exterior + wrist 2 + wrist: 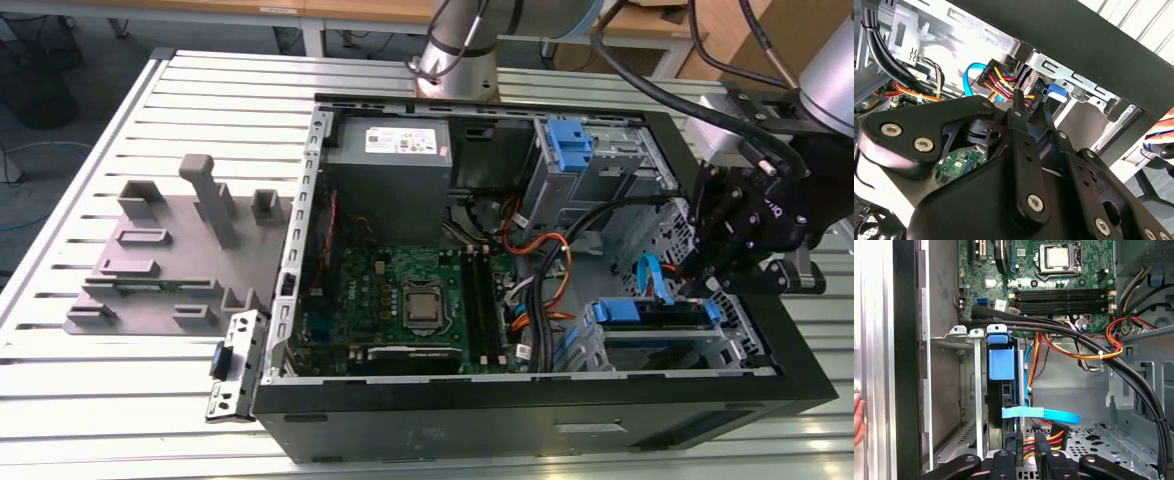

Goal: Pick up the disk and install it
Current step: 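Insert the second disk wire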

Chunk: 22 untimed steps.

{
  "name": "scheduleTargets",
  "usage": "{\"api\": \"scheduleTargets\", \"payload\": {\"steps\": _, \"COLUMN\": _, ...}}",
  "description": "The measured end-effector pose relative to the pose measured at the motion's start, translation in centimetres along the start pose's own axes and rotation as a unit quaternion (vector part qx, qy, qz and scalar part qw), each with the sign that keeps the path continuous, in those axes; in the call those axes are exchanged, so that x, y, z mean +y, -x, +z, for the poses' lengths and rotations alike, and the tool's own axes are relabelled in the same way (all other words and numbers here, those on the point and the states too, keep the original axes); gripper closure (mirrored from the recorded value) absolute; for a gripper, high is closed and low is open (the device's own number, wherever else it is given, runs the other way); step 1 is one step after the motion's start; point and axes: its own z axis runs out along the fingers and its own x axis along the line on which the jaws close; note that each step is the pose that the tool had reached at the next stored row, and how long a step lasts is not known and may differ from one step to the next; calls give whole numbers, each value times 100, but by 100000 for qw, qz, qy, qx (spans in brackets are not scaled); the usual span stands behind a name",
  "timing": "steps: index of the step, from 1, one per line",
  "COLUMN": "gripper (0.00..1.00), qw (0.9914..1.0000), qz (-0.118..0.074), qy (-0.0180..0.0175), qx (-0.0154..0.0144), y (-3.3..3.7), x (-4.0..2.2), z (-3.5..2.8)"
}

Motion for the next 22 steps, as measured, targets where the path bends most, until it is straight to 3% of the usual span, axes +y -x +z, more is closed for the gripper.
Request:
{"api": "scheduleTargets", "payload": {"steps": 7, "gripper": 72, "qw": 100000, "qz": -3, "qy": -1, "qx": 0, "y": 1, "x": 1, "z": 0}}
{"api": "scheduleTargets", "payload": {"steps": 10, "gripper": 84, "qw": 100000, "qz": -2, "qy": 0, "qx": 2, "y": 1, "x": 2, "z": 0}}
{"api": "scheduleTargets", "payload": {"steps": 17, "gripper": 84, "qw": 100000, "qz": 0, "qy": -3, "qx": 13, "y": -2, "x": 3, "z": 0}}
{"api": "scheduleTargets", "payload": {"steps": 22, "gripper": 84, "qw": 100000, "qz": 6, "qy": -81, "qx": -16, "y": -50, "x": 6, "z": 2}}
